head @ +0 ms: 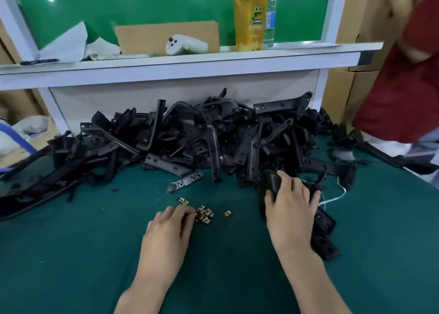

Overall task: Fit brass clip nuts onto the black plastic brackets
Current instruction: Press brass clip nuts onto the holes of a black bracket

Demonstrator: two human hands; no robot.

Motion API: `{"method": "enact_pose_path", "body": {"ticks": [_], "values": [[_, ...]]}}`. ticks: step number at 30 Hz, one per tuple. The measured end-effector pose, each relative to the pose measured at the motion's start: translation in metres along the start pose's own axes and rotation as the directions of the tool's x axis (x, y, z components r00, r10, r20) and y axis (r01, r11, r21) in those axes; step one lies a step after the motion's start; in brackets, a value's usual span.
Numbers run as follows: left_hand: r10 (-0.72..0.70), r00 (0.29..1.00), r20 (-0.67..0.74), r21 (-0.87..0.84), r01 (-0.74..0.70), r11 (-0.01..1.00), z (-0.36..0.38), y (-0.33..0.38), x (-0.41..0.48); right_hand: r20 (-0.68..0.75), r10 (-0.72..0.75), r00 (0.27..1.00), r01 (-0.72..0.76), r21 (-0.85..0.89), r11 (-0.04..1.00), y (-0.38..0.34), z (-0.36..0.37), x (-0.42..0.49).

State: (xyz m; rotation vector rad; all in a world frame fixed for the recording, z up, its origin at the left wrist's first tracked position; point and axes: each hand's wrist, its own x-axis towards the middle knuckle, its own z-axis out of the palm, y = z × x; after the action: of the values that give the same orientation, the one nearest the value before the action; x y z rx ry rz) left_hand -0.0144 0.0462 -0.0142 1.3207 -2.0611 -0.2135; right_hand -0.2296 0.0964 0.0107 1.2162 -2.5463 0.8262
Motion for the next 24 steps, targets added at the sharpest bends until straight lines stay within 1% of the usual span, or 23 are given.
{"method": "enact_pose_path", "body": {"ticks": [1,3,5,7,8,9,11,12,14,15,18,20,24], "values": [[-0.009,1.000,-0.012,-0.049,0.009,0.999,0.000,-0.001,0.000,-0.036,-0.011,0.999,0.012,0.020,1.000,-0.003,-0.003,0.000],[-0.028,0.999,-0.037,-0.145,0.022,0.989,-0.001,-0.002,0.002,-0.159,-0.055,0.986,0.077,0.131,0.988,-0.010,-0.008,0.000],[-0.074,0.995,-0.060,-0.238,0.057,0.970,-0.002,-0.003,0.002,-0.304,-0.106,0.947,0.197,0.287,0.937,-0.021,-0.014,-0.005],[-0.158,0.986,-0.060,-0.341,0.129,0.931,-0.005,-0.003,0.002,-0.370,-0.154,0.916,0.304,0.390,0.869,-0.033,-0.019,-0.013],[-0.186,0.981,-0.057,-0.387,0.150,0.910,-0.006,-0.003,0.002,-0.363,-0.190,0.912,0.338,0.404,0.850,-0.038,-0.019,-0.017],[-0.204,0.977,-0.056,-0.424,0.162,0.891,-0.007,-0.004,0.002,-0.346,-0.244,0.906,0.373,0.381,0.846,-0.041,-0.016,-0.021],[-0.244,0.968,-0.054,-0.502,0.185,0.845,-0.009,-0.004,0.004,-0.282,-0.374,0.883,0.447,0.271,0.852,-0.045,-0.007,-0.027],[-0.276,0.960,-0.048,-0.558,0.204,0.804,-0.011,-0.003,0.005,-0.245,-0.409,0.879,0.464,0.250,0.849,-0.047,-0.002,-0.030],[-0.328,0.944,-0.019,-0.668,0.232,0.707,-0.014,-0.003,0.008,-0.166,-0.420,0.892,0.451,0.293,0.843,-0.053,0.005,-0.035],[-0.340,0.940,0.000,-0.705,0.241,0.667,-0.015,-0.003,0.009,-0.155,-0.423,0.893,0.451,0.308,0.838,-0.055,0.009,-0.037],[-0.346,0.934,0.087,-0.770,0.283,0.572,-0.016,-0.002,0.010,-0.108,-0.456,0.883,0.466,0.302,0.831,-0.055,0.016,-0.038],[-0.342,0.933,0.111,-0.779,0.295,0.553,-0.016,-0.002,0.010,-0.044,-0.469,0.882,0.459,0.300,0.836,-0.051,0.019,-0.036],[-0.325,0.943,0.070,-0.732,0.270,0.625,-0.013,-0.001,0.012,-0.001,-0.497,0.868,0.481,0.253,0.839,-0.048,0.027,-0.035]]}}
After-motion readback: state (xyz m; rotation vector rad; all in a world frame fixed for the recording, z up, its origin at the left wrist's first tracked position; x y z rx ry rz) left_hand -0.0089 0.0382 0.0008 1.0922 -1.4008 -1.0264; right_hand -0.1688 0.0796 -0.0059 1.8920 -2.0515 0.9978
